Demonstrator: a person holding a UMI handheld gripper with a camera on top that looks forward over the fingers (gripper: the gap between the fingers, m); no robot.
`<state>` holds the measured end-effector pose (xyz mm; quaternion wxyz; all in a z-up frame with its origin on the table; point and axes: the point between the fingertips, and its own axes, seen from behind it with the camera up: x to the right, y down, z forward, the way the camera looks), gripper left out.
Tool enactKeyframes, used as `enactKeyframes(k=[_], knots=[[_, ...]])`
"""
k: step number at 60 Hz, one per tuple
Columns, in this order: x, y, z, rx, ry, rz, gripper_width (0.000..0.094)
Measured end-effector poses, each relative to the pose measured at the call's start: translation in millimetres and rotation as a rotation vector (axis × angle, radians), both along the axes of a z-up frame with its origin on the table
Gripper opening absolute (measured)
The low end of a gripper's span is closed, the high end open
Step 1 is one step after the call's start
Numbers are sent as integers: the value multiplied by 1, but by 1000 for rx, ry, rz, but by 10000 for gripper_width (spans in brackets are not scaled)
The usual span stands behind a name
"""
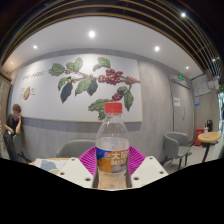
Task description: Pour water
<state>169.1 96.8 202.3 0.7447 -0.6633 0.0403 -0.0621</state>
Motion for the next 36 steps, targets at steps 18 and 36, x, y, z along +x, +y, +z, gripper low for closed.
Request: enactKeyframes(k=[18,36], knots=[[-45,35,-32,-83,-28,98,382],[-40,50,-60,-147,-13,103,452]])
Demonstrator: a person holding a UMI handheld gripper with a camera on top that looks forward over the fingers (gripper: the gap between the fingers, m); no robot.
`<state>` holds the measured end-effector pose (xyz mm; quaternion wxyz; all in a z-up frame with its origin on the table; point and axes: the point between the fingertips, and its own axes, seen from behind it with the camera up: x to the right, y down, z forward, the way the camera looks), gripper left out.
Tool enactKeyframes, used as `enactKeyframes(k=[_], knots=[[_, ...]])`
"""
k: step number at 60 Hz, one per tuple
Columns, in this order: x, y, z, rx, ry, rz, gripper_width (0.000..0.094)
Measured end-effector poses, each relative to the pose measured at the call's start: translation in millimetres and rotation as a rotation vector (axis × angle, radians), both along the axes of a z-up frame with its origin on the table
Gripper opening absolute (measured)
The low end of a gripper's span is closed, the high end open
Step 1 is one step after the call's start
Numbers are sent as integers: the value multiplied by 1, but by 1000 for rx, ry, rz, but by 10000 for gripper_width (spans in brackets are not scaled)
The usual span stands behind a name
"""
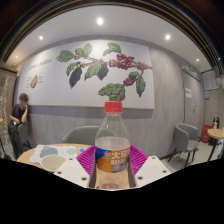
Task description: Pour water
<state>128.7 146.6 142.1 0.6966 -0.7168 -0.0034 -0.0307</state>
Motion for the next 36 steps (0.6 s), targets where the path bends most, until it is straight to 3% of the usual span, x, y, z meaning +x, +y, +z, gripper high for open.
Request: enactKeyframes(k=[4,8,36], knots=[[2,2,-6,-42,-4,3,596],[0,-7,-9,-99,10,2,860],[-47,-205,-28,-117,114,94,849]])
